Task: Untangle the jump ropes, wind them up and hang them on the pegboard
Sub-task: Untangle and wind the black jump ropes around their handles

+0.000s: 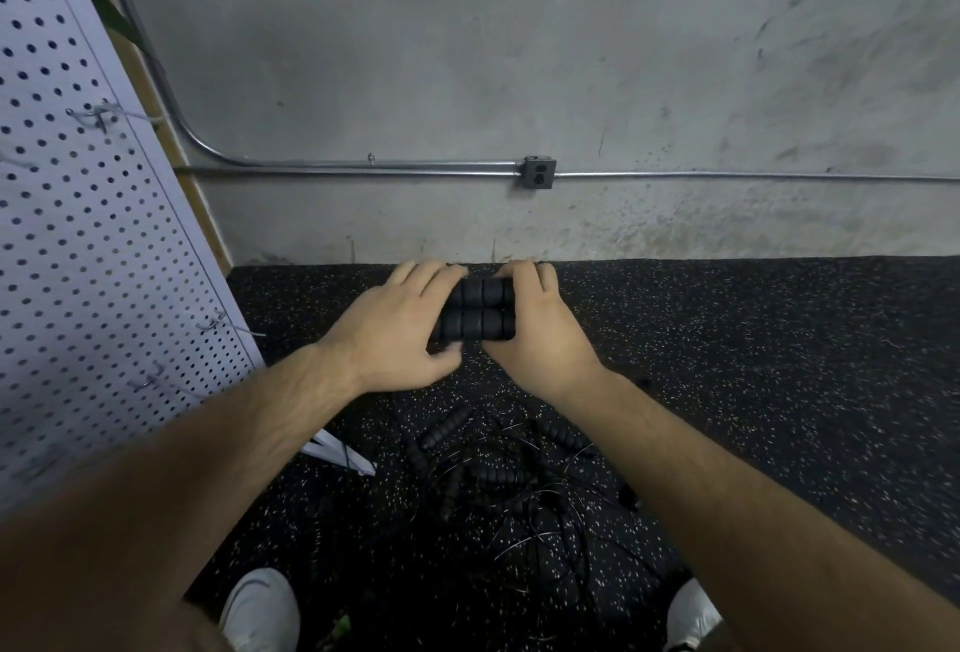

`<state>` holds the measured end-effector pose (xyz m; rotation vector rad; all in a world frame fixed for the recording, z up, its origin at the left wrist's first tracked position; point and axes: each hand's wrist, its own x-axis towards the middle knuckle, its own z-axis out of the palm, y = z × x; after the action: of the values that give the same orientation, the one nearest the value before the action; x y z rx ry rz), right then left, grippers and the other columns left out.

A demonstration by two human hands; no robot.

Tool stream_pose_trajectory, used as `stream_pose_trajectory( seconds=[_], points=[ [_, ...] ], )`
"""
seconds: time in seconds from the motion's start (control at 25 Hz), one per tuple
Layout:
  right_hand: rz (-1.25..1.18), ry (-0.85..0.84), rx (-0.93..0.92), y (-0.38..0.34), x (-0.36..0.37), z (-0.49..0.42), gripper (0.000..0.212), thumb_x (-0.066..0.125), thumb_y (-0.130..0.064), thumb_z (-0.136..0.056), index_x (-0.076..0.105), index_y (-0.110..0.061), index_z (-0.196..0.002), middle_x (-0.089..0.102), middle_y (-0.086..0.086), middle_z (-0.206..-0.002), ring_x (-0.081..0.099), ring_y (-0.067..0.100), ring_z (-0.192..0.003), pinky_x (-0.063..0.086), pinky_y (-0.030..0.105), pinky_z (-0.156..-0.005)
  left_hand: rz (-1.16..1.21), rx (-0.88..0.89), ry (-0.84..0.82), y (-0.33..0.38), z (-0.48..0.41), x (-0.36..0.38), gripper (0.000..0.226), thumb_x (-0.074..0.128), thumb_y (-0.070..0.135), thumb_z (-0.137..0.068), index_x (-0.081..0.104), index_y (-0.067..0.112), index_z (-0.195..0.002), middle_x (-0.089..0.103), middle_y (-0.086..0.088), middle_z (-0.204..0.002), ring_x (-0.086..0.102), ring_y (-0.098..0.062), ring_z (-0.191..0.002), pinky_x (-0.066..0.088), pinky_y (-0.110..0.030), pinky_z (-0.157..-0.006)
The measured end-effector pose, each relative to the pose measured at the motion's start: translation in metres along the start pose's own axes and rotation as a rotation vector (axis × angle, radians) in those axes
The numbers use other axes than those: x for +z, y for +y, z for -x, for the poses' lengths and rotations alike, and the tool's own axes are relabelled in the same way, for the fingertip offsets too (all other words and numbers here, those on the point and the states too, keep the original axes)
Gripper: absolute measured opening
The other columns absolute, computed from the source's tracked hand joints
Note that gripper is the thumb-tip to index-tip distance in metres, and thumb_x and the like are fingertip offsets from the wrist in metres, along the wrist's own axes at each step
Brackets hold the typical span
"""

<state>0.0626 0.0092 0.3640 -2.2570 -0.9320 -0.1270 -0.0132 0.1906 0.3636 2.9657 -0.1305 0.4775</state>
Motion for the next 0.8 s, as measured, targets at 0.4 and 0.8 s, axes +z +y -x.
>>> stream_pose_trajectory(
  seconds=[0.4, 0.8],
  points=[
    [-0.683, -0.2, 0.168, -0.027, 0.055, -0.02, 0.058, 0.081, -0.015, -0.078, 0.051, -0.036, -0.123, 0.063, -0.009, -0.123, 0.059, 0.007, -0.117, 0.047, 0.043, -0.108, 0.291, -0.159, 0.234, -0.019, 0.001, -0.026, 0.077, 0.057, 0.074, -0.082, 0.046, 0.029, -0.143, 0.058, 0.007, -0.128, 0.055, -0.013, -0.116, 0.05, -0.035, -0.092],
    [-0.592, -0.478, 0.077, -0.063, 0.104, -0.035, 0.023, 0.059, -0.023, -0.101, 0.067, -0.008, -0.086, 0.056, -0.012, -0.058, 0.052, 0.008, -0.055, 0.044, 0.026, -0.059, 0.363, -0.174, 0.212, -0.054, 0.019, -0.047, 0.065, 0.066, 0.062, -0.086, 0.049, 0.031, -0.141, 0.059, 0.011, -0.12, 0.055, -0.006, -0.108, 0.045, -0.022, -0.087]
  ],
)
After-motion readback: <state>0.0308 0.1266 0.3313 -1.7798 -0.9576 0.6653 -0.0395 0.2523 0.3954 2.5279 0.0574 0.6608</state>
